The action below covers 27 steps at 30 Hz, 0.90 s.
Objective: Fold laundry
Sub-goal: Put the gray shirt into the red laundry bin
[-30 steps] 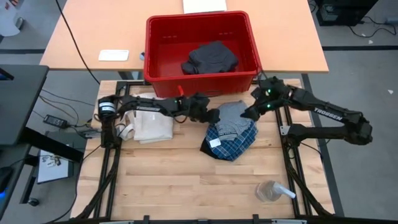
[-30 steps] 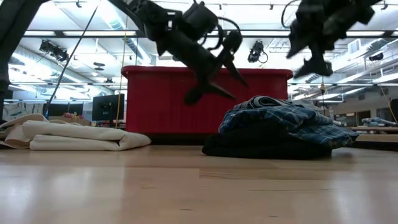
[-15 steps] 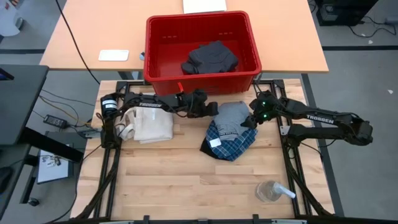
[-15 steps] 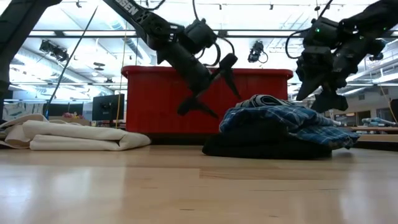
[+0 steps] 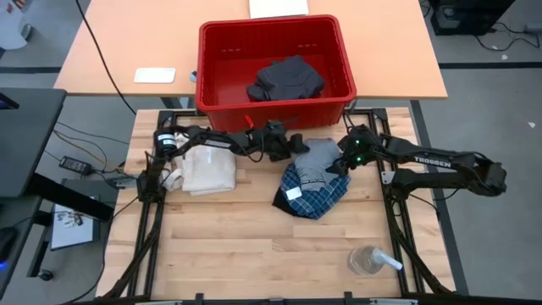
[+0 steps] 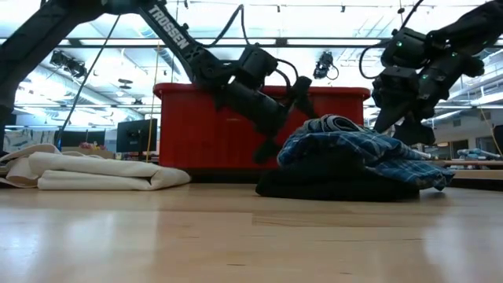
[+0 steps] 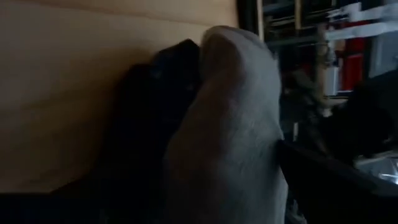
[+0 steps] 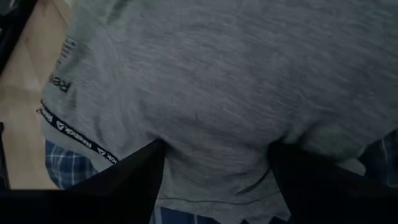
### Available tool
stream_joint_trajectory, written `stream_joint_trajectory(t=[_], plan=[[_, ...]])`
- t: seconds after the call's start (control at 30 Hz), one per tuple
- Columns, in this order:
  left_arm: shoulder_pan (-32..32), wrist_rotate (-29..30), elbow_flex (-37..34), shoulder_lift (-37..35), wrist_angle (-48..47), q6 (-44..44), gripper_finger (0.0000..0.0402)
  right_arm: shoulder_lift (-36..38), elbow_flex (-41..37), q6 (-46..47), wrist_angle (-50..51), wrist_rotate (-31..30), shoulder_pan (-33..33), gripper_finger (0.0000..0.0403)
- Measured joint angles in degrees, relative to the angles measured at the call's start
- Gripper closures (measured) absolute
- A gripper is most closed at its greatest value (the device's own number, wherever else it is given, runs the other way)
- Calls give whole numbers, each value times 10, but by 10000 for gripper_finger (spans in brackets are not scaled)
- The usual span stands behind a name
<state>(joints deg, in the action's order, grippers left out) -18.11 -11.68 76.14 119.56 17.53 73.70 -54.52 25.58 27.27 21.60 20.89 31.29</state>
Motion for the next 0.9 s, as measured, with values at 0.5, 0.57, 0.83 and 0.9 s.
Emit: stream_joint_trajectory(t=[0.5, 0.57, 0.83, 0.9], plan=[[19, -60, -1, 6, 97, 8, 74, -45, 0, -38, -91, 23, -17, 104], [29, -60, 0, 5, 105, 1, 81, -45, 0, -39, -92, 23, -17, 104], [38, -23, 0, 4, 55, -18, 130, -45, 0, -48, -97, 49, -17, 104], [36, -23, 0, 4, 58, -24, 164, -45, 0, -46, -99, 60, -17, 104]])
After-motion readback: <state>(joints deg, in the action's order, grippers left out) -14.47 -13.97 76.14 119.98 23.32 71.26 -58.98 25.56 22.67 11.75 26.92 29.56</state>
